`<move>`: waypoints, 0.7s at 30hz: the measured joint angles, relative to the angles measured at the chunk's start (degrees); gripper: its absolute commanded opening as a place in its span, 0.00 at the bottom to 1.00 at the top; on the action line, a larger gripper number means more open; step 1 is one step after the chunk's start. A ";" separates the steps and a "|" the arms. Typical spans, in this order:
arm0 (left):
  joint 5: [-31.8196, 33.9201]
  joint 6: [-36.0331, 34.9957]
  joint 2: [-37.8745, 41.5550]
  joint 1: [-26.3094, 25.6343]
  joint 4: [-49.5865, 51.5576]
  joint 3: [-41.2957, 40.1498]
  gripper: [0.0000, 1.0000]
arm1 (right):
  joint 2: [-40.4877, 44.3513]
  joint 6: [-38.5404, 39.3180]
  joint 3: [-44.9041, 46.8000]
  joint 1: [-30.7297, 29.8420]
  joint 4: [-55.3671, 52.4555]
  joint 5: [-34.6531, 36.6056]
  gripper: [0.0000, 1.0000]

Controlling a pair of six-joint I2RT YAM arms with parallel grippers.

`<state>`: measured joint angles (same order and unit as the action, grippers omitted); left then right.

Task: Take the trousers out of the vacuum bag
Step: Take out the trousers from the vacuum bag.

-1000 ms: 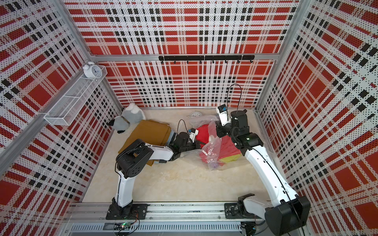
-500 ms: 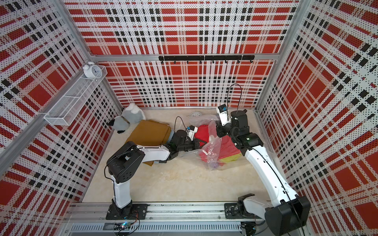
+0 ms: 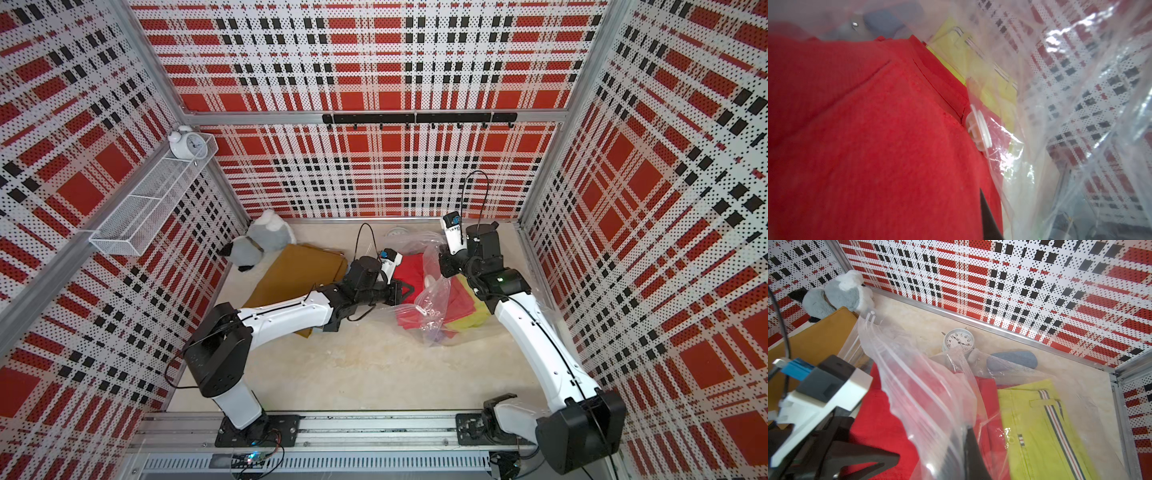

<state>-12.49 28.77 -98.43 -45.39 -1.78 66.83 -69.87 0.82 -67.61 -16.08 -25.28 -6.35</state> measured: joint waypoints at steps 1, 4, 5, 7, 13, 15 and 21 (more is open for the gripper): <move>0.28 -0.50 0.66 0.17 0.94 0.11 0.00 | -0.02 -0.07 0.07 0.00 0.13 0.09 0.00; 0.79 -1.68 2.67 1.20 3.34 0.11 0.00 | -0.04 -0.26 0.42 0.00 0.44 0.44 0.00; 0.79 -2.08 3.45 1.73 4.22 0.11 0.02 | -0.04 -0.31 0.66 0.00 0.52 0.57 0.00; 0.74 -2.58 4.87 2.84 5.73 0.22 0.03 | -0.04 -0.46 1.11 0.00 0.81 1.03 0.00; 0.09 -3.82 9.51 6.78 9.57 2.19 0.00 | -0.04 -1.33 1.79 0.02 1.51 2.14 0.00; -0.24 -4.02 11.02 8.09 10.60 2.84 0.00 | -0.04 -1.66 1.95 0.02 1.68 2.12 0.00; -0.39 -5.07 14.97 11.34 12.61 4.35 0.00 | -0.04 -2.01 2.25 0.11 2.34 2.08 0.00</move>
<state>-12.88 23.70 -83.46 -34.04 10.83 71.18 -69.91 -1.19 -65.36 -15.97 -22.94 -4.27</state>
